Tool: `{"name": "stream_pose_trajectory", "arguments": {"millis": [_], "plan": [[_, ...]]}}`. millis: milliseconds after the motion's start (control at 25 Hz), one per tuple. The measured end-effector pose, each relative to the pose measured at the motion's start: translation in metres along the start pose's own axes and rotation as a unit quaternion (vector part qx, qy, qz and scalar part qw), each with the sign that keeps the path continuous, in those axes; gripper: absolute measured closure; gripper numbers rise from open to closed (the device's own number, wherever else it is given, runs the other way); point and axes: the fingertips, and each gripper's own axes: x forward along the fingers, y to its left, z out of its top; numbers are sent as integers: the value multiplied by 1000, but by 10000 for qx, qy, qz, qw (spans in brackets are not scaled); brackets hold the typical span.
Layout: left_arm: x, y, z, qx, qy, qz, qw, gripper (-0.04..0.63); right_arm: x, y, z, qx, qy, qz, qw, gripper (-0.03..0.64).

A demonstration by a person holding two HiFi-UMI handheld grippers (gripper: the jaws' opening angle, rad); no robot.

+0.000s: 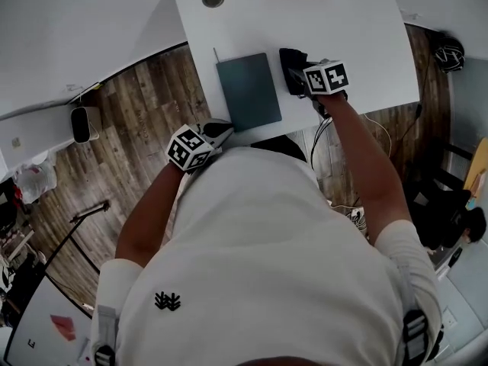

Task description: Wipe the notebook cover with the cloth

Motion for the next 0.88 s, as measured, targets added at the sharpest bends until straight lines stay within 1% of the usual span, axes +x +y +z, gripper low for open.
{"name": "stream_pose_trajectory", "arguments": {"millis": [120, 280, 360, 480, 600, 800, 880], "plan": [[-12, -2, 6, -33, -141, 35, 9999, 589, -11, 10, -23, 41, -80, -119, 9999, 557], [-35, 4, 15, -95, -328, 141, 9993, 589, -26, 33, -48, 172, -255, -146, 9994, 557], [-49, 3, 19, -37, -438, 204, 9988, 589, -34, 48, -63, 249, -380, -180, 9988, 557], [-67, -2, 23, 158, -556, 263, 9980, 589, -45, 70, -85, 427, -572, -219, 9972, 557], [-83, -3, 26, 127, -702, 323, 9969, 589, -52, 95, -106, 558, -665, -179, 9961, 557], [-108, -6, 28, 84, -844, 483, 9952, 589, -60, 146, -135, 442, -670, -76, 9967, 557], [-116, -10, 30, 113, -919, 454, 9947, 589, -67, 163, -139, 360, -764, -101, 9964, 557]]}}
